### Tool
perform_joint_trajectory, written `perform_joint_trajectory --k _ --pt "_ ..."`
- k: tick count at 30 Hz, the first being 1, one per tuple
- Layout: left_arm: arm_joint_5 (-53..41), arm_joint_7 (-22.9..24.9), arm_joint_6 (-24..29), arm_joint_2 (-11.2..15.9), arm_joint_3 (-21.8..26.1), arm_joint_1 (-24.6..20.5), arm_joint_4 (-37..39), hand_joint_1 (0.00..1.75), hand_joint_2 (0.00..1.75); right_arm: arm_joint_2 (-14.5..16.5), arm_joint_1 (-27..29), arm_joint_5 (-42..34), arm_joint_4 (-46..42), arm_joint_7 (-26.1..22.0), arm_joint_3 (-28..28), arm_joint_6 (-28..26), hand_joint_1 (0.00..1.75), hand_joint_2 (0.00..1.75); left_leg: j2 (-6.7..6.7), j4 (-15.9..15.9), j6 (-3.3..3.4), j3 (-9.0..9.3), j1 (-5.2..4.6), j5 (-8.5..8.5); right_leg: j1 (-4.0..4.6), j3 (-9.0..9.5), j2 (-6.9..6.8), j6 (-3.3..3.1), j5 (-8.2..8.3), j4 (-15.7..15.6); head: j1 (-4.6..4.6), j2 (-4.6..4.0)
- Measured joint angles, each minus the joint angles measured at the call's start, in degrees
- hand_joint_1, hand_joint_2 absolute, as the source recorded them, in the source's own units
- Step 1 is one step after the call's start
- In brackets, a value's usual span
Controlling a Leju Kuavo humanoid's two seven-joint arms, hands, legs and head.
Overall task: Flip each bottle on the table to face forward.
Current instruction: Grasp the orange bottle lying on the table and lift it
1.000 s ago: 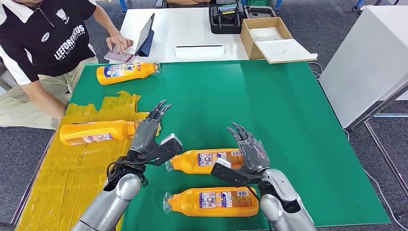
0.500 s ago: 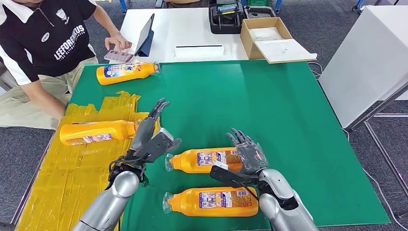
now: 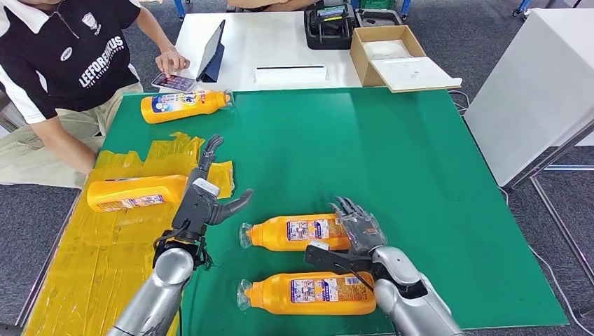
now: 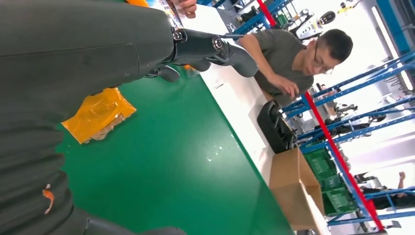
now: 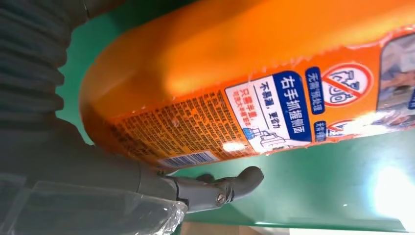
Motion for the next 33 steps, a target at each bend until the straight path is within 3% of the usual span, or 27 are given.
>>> perform_joint_trajectory --k 10,18,19,22,23,33 --pt "0.7 -0.2 1.6 -1.0 -1.3 -1.1 0.1 0.00 1.75 4.2 -7.2 5.7 10.8 3.3 5.8 -1.4 0.00 1.75 0.31 0.0 -0.03 0.25 0.08 -0.02 0.10 0.10 0.32 -0.13 0.10 0.0 -0.01 0.00" --pt "0.9 -0.1 2.3 -1.2 -1.7 -1.9 0.5 0.00 1.75 5.8 -9.9 7.6 14.7 3.8 8.2 -1.5 0.00 1.75 0.38 0.0 -0.07 0.57 0.11 -0.01 0.14 0.39 0.41 -0.21 0.17 0.0 0.00 0.00" --pt "1.0 -0.1 2.5 -1.3 -1.7 -2.2 0.7 0.00 1.75 5.9 -10.4 7.8 15.4 3.9 8.6 -1.5 0.36 1.75 0.40 0.0 -0.09 0.61 0.11 0.00 0.14 0.41 0.41 -0.24 0.21 0.0 0.00 0.00" --pt "1.2 -0.3 2.8 -1.6 -1.8 -2.8 1.3 0.00 1.75 6.1 -11.4 8.3 17.3 3.7 9.7 -1.5 1.67 1.75 0.44 0.0 -0.13 0.69 0.11 0.03 0.14 0.47 0.44 -0.26 0.29 0.0 -0.01 0.00" --pt "1.3 -0.4 2.9 -1.6 -1.8 -3.0 1.5 0.00 1.75 6.2 -11.6 8.4 17.8 3.6 10.0 -1.5 1.75 1.75 0.45 0.0 -0.13 0.70 0.11 0.04 0.14 0.49 0.45 -0.25 0.31 0.0 -0.01 0.00" --pt "1.9 -0.8 3.2 -2.3 -1.8 -3.3 1.9 0.00 1.75 5.9 -14.2 7.6 21.1 1.8 12.4 0.3 1.75 1.75 0.36 0.0 -0.09 0.73 0.10 0.29 0.14 0.56 0.41 -0.10 0.44 0.0 0.00 0.00"
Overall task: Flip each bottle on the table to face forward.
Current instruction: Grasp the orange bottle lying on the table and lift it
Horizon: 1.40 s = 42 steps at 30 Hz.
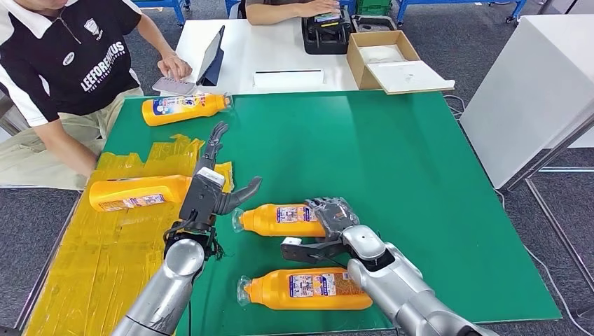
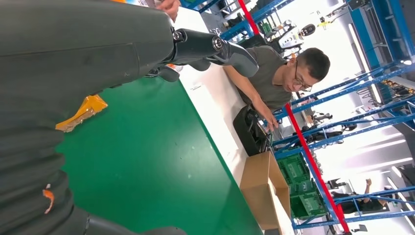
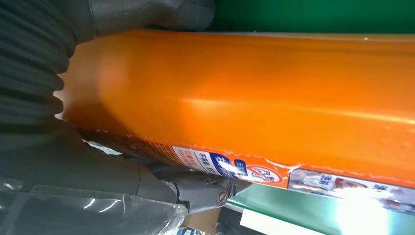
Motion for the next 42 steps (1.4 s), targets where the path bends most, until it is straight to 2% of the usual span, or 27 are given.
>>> perform_joint_trajectory --k 5,12,15,18,20,24,26,30,35,42 --pt "0.5 -0.1 0.3 0.0 0.0 0.0 0.0 0.00 1.75 -0.8 -0.5 -2.5 0.4 -0.3 0.6 1.2 1.75 1.75 -0.09 0.0 0.00 -0.02 -0.03 0.01 -0.04 0.02 -0.03 0.04 0.00 0.0 -0.01 0.00" --pt "0.7 -0.5 0.6 0.1 0.0 0.4 0.0 0.00 1.75 -2.2 -0.2 -6.7 -0.8 -0.2 0.4 -1.1 1.75 1.75 -0.21 0.0 0.03 -0.09 -0.04 -0.01 -0.05 0.02 -0.19 0.09 -0.04 0.0 -0.01 0.00" --pt "0.7 -0.6 0.9 0.2 0.0 0.9 -0.1 0.00 1.75 -2.6 1.4 -9.8 -2.5 0.7 -1.0 -6.5 1.75 1.75 -0.27 0.0 0.03 -0.17 -0.04 -0.01 -0.05 0.00 -0.26 0.10 -0.04 0.0 -0.01 0.00" --pt "1.6 -0.7 0.3 0.4 0.3 2.4 -0.9 0.00 1.75 -3.0 5.1 -13.2 -6.9 1.2 -4.7 -15.4 1.75 1.75 -0.30 0.0 0.05 -0.41 -0.05 0.03 -0.06 -0.19 -0.30 0.10 -0.03 0.0 0.01 0.00" --pt "3.9 -1.0 -1.8 0.6 0.6 3.5 -1.6 0.00 1.75 -3.1 8.5 -14.3 -11.6 0.5 -8.3 -22.5 1.75 1.75 -0.30 0.0 0.07 -0.59 -0.05 0.04 -0.07 -0.35 -0.31 0.11 -0.02 0.0 0.00 0.00" --pt "14.2 -2.2 -10.3 1.0 0.7 6.1 -3.1 0.00 1.75 -2.0 15.6 -15.4 -22.4 -4.2 -15.7 -36.2 1.75 1.75 -0.30 0.0 0.06 -0.77 -0.02 0.01 -0.07 -0.57 -0.31 0.11 -0.04 0.0 -0.01 0.00" --pt "20.0 -2.2 -14.5 1.1 0.7 7.6 -4.1 0.00 1.75 -1.0 18.8 -16.6 -27.1 -7.5 -19.0 -39.3 1.75 1.75 -0.28 0.0 0.02 -0.84 0.00 -0.04 -0.05 -0.66 -0.29 0.09 -0.06 0.0 -0.01 0.00" --pt "24.9 -2.1 -16.6 1.1 0.7 9.7 -6.2 0.00 1.75 1.6 23.7 -18.3 -33.8 -13.9 -24.7 -39.9 1.75 1.75 -0.26 0.0 0.00 -0.96 0.04 -0.14 0.00 -0.80 -0.28 0.04 -0.11 0.0 -0.01 0.00" --pt "27.1 -1.4 -17.2 1.4 0.3 11.7 -9.5 0.00 1.75 5.7 26.9 -20.1 -38.5 -22.4 -30.4 -39.9 1.75 1.75 -0.23 0.0 -0.03 -0.98 0.07 -0.12 0.02 -0.84 -0.26 0.03 -0.11 0.0 -0.01 0.00" --pt "26.9 -0.4 -17.3 1.6 -2.0 13.7 -13.7 0.00 1.75 10.1 27.0 -21.2 -39.3 -28.7 -32.3 -39.9 1.75 1.75 -0.24 0.0 -0.05 -0.99 0.05 -0.09 0.01 -0.84 -0.27 0.03 -0.11 0.0 -0.01 0.00"
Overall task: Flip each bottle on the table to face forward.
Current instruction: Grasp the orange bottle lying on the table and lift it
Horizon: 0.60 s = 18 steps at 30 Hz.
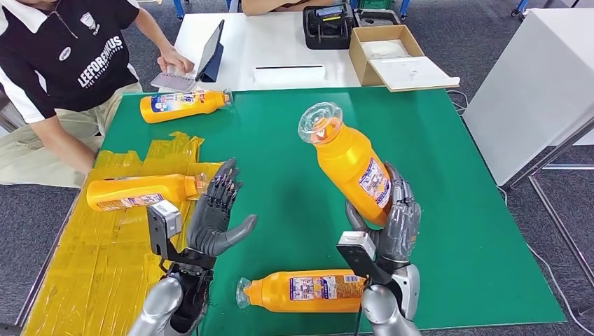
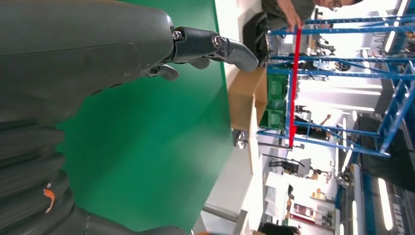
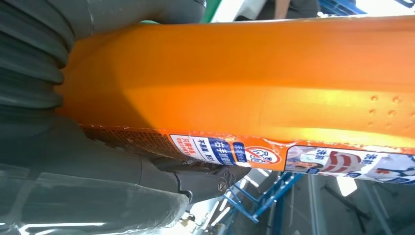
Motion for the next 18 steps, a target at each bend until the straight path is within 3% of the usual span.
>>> perform_joint_trajectory --k 9,18 --pt "0.5 0.4 0.0 0.0 -1.6 0.8 -3.1 0.00 1.75 3.6 -2.6 0.6 3.5 -2.8 0.3 0.0 1.75 1.75 0.00 0.0 0.00 -0.02 0.00 0.00 0.00 0.00 0.00 0.00 0.00 0.0 0.01 0.00" --pt "1.0 0.1 0.0 0.0 -2.1 1.5 -5.3 0.00 1.75 4.9 -7.2 -5.9 12.3 -1.9 6.3 0.0 1.75 1.75 0.05 0.0 0.00 -0.01 0.01 0.01 0.00 -0.02 0.05 0.00 0.00 0.0 0.01 0.00"
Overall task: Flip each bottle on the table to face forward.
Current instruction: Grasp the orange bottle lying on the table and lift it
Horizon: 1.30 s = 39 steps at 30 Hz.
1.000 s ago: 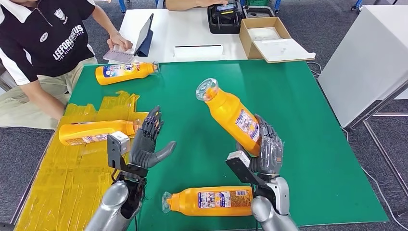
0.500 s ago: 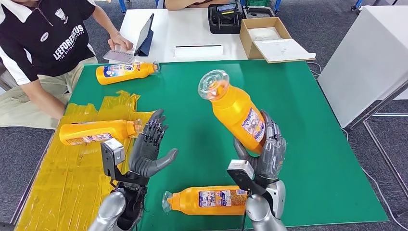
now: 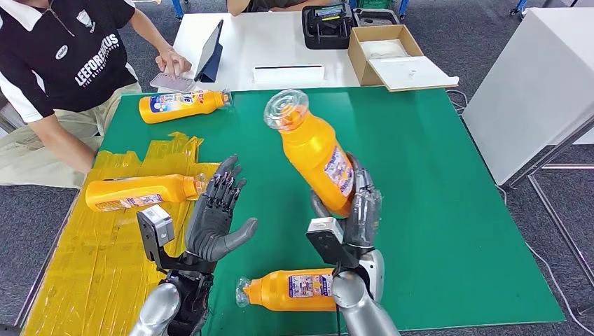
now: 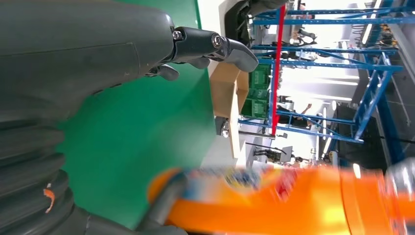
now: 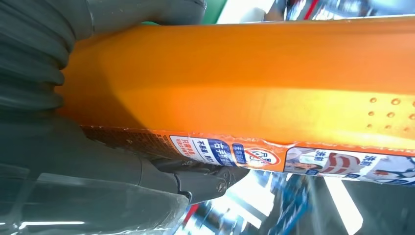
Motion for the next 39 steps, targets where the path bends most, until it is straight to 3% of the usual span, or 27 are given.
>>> perform_joint_trajectory --k 14,36,37,39 --pt "1.0 0.0 0.0 -0.1 -0.5 -0.4 -0.1 0.00 1.75 1.6 -3.6 1.3 11.7 2.5 12.1 0.0 1.75 1.75 -0.02 0.0 -0.01 0.00 -0.01 0.01 -0.01 -0.02 -0.03 0.00 0.00 0.0 0.01 0.00" --pt "3.3 -0.7 0.6 0.0 2.3 0.9 0.0 0.00 1.75 1.2 -6.7 4.1 17.9 5.3 24.9 3.9 1.75 1.75 -0.01 0.0 -0.01 -0.01 -0.01 0.01 -0.01 -0.07 -0.02 0.00 0.00 0.0 0.01 0.00" --pt "3.3 -0.7 0.6 0.1 2.4 1.0 0.0 0.05 1.75 1.2 -6.7 4.2 17.9 5.4 25.2 3.9 1.75 1.75 -0.01 0.0 -0.01 -0.01 -0.01 0.01 -0.01 -0.07 -0.02 0.00 0.00 0.0 0.01 0.00" --pt "3.3 -0.8 0.6 0.2 2.6 1.3 0.0 0.37 1.75 1.0 -6.8 4.3 18.0 5.4 25.7 4.1 1.75 1.75 -0.01 0.0 -0.01 -0.01 -0.01 0.01 -0.01 -0.07 -0.01 0.00 0.00 0.0 0.01 0.00"
